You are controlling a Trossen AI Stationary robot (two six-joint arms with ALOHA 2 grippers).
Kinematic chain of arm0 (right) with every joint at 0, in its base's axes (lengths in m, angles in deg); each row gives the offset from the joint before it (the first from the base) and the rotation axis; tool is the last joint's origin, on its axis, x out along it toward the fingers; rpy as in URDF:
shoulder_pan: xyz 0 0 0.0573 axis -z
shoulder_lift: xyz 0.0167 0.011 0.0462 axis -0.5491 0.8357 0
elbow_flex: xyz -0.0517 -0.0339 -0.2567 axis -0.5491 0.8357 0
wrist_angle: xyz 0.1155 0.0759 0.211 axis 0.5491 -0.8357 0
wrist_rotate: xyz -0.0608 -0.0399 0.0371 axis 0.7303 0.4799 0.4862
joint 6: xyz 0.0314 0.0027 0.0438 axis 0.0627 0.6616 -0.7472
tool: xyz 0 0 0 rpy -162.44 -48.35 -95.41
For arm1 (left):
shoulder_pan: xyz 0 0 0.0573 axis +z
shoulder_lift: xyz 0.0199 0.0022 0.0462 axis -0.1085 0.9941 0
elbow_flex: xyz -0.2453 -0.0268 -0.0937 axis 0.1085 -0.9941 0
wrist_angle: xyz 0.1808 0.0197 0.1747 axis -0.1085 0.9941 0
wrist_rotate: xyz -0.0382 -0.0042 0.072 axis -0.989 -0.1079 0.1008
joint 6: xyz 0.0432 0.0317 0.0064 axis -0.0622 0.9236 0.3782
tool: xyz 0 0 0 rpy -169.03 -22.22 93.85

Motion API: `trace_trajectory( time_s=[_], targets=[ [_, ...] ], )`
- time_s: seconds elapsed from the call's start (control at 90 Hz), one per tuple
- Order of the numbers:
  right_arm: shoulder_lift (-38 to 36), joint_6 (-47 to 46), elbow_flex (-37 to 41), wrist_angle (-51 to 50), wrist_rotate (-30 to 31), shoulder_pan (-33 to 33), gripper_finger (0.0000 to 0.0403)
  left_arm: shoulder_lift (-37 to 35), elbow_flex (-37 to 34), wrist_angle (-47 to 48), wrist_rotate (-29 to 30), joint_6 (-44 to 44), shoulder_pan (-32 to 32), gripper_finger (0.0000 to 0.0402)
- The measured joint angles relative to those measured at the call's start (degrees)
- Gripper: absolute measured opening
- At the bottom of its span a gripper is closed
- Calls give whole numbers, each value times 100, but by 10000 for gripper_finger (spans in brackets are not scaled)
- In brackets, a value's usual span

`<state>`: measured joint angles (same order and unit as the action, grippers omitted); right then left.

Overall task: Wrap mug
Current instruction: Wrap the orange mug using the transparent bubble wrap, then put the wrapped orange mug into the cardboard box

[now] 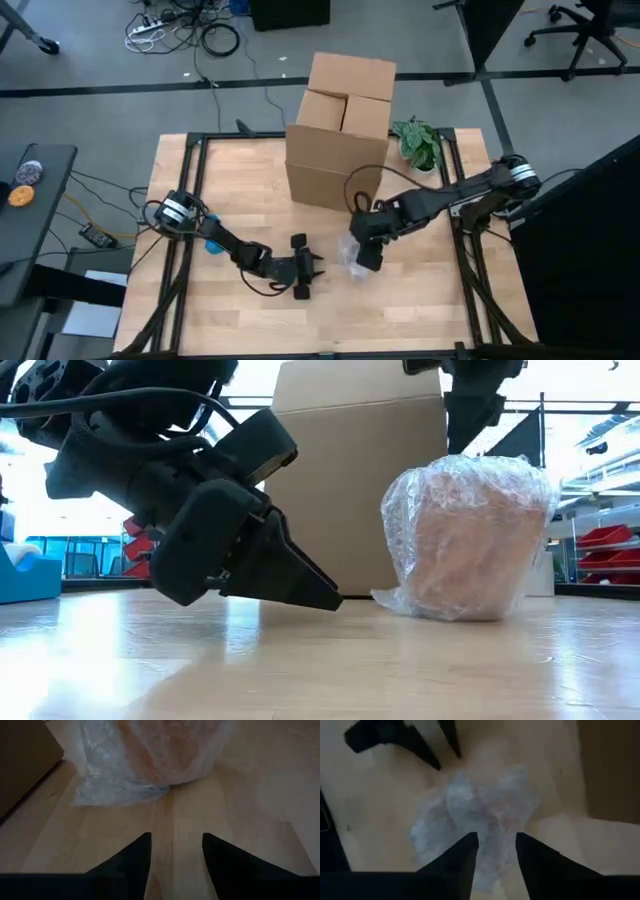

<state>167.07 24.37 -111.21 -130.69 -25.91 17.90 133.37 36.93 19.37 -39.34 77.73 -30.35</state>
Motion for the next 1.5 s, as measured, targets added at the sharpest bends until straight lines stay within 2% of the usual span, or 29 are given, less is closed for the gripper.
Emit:
trace_trajectory(
  time_s=[0.156,0.211,0.456,0.644,0.778,0.889,0.978,1.144,1.211,1.3,1.5],
  targets=[
    [503,31,0,-58,-354,19,27,0,0,0,-4,0,0,162],
    [747,80,0,-53,-352,19,10,0,0,2,-4,0,0,162],
    [1982,333,-55,203,-355,21,2,0,0,18,-7,0,0,162],
    [2077,383,-56,257,-465,-1,2,0,2,54,-7,-2,0,162],
    [1593,223,19,122,-463,-36,25,0,0,70,-7,-2,0,162],
    [966,169,18,-157,-846,-36,56,0,1,85,-7,-15,0,162],
    [536,114,6,-372,-896,-38,80,0,0,85,-7,-15,0,162],
    [-95,16,-4,-576,-228,-18,123,0,0,86,-7,-90,0,162],
    [-134,60,-4,-668,57,1,141,0,0,83,-8,-182,0,162],
    [-60,143,16,-716,138,88,165,0,0,86,-9,-292,-6,162],
    [516,329,227,-493,-583,387,213,0,0,79,-9,-360,-88,162]
  ],
)
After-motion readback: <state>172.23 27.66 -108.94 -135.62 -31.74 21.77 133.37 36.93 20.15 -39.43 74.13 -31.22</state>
